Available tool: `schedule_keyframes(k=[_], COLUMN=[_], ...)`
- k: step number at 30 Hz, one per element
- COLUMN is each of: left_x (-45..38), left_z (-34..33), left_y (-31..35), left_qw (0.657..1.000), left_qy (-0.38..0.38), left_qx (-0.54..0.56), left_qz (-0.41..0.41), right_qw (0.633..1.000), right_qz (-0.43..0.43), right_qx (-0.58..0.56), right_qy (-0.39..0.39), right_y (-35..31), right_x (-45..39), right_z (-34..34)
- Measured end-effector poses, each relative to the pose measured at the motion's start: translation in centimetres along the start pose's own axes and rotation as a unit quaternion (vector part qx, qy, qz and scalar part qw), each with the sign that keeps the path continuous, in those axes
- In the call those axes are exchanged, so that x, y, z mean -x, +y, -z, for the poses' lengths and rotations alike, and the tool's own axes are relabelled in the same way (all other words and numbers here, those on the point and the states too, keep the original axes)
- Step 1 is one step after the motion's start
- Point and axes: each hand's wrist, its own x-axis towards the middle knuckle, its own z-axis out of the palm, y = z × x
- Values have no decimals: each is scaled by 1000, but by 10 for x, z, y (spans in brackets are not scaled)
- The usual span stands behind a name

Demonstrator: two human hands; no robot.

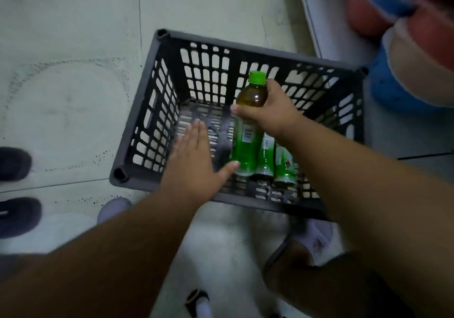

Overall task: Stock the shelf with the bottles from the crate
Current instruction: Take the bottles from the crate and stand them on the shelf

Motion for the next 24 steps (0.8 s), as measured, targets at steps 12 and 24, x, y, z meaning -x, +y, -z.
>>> schedule_keyframes(k=[12, 24], left_x=[119, 172], left_z=[116, 112], left_y=[123, 287], left_qw=[962, 892], left_qy=[34, -69], left_qx=[200, 248], left_qz=[-181, -370], right_qw=[956, 891], right_qz=[232, 248], right_qx=[-40, -31], right_qy=[173, 379], right_y=[-137, -127], right_x=[251, 411], right_z=[105, 196])
